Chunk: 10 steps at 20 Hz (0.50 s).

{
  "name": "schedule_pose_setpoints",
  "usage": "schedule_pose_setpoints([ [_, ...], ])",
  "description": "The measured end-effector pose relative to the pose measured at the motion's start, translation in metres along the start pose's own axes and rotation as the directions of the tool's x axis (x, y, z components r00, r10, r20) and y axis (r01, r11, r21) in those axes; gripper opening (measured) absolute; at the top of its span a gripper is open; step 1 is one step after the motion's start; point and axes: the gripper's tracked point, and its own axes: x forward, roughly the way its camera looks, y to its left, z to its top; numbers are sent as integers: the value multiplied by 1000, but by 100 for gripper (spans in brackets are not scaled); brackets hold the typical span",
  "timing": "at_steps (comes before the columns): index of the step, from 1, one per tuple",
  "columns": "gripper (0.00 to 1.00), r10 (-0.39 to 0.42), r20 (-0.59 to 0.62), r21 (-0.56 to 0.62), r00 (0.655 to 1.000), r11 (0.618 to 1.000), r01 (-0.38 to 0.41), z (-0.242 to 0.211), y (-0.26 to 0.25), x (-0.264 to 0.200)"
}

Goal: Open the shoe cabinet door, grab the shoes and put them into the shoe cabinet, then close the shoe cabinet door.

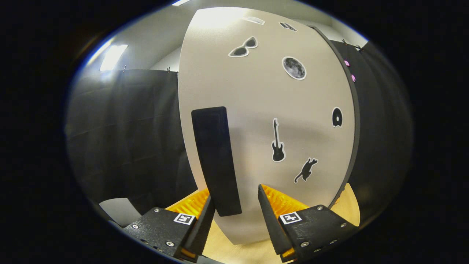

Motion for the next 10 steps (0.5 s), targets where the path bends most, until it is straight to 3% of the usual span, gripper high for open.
schedule_pose_setpoints([
  [10,81,-38,9,-7,999,999,38,5,3,24],
])
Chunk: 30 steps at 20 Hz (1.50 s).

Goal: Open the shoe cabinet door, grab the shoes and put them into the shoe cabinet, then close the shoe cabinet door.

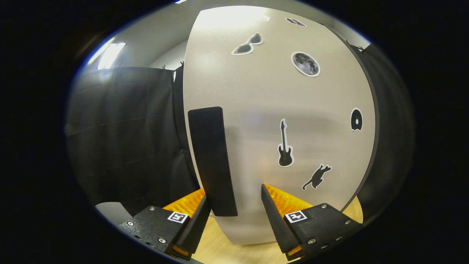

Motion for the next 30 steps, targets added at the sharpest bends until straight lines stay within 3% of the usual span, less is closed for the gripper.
schedule_pose_setpoints([
  [15,86,-207,54,-50,977,977,209,3,-3,15],
  [30,89,-275,62,-10,959,961,276,1,-6,14],
])
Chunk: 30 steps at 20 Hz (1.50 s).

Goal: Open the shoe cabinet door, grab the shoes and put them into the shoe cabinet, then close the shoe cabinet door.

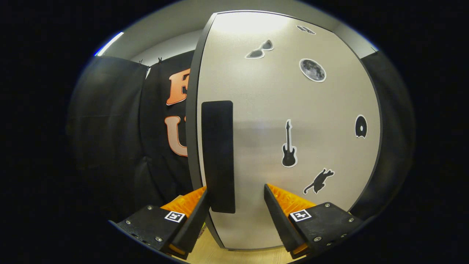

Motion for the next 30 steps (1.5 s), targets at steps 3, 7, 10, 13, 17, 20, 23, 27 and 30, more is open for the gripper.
schedule_pose_setpoints([
  [3,92,-1,29,40,1000,999,0,8,-1,-14],
  [7,93,-25,-1,18,1000,1000,25,4,-11,-48],
  [10,94,-55,-5,-13,998,998,55,0,-24,-78],
  [13,94,-90,10,-8,996,996,90,7,-38,-112],
  [17,94,-127,22,2,992,992,127,16,-54,-155],
  [20,94,-151,29,-4,988,988,151,20,-62,-186],
  [23,94,-165,31,0,986,986,165,24,-66,-214],
  [27,94,-188,50,-5,981,982,188,31,-73,-246],
  [30,94,-204,57,4,977,979,204,35,-78,-261],
])
